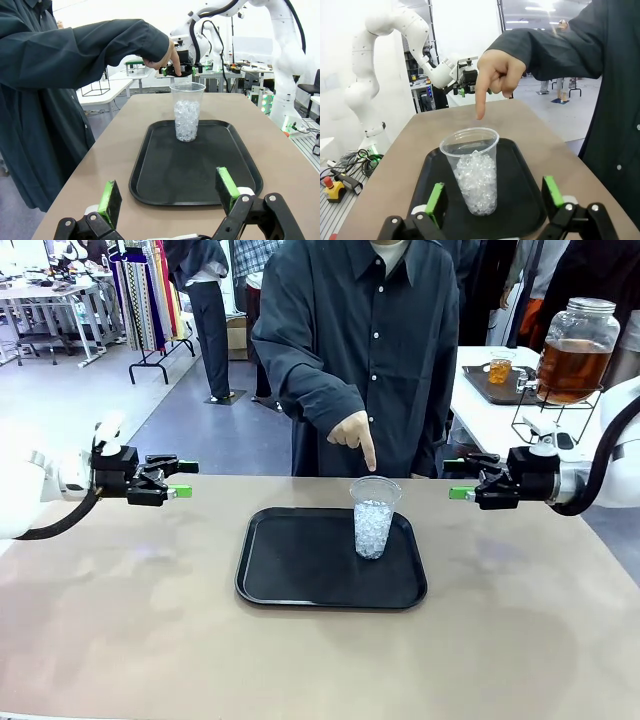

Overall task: Pour the drink into the iced cup.
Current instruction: Pick up the iced cup indicated by the human and present it to them.

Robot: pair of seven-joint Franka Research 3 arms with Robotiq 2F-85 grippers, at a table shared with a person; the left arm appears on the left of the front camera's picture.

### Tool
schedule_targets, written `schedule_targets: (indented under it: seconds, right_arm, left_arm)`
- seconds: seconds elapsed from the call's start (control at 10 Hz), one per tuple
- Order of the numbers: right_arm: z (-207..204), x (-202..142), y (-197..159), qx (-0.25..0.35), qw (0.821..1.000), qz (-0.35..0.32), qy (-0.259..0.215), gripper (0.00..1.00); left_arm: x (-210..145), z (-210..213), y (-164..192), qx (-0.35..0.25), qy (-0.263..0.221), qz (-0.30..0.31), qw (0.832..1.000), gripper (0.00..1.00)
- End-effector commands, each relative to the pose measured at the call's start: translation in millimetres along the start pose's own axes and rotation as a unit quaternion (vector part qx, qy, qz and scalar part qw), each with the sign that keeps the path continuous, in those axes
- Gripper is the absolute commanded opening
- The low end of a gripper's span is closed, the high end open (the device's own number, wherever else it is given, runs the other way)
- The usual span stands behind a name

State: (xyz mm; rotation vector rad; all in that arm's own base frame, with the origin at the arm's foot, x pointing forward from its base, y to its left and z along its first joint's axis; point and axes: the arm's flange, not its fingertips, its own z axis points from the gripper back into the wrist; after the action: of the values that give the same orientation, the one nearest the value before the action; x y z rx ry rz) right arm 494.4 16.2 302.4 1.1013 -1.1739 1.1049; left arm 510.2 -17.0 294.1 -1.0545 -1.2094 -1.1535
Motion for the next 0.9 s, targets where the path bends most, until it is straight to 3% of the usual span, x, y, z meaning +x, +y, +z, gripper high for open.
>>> schedule_targets:
  seconds: [0.0,0.3,0.8]
  right_arm:
    - [-0.5,-0.7,0.2,0.001,1.0,-0.001,0.0,1.0]
    - [-24.5,-17.3,2.8,0.019,0.998,0.06,-0.006,1.0]
    - [-58.2,-59.5,6.9,0.056,0.998,0.025,-0.022,1.0]
  left_arm:
    - [1.9,-0.7,-0.2,-0.001,-0.003,0.002,1.0,1.0]
    - [1.9,-0.7,-0.2,-0.001,-0.003,0.002,1.0,1.0]
    - [1.9,-0.7,-0.2,-0.001,-0.003,0.002,1.0,1.0]
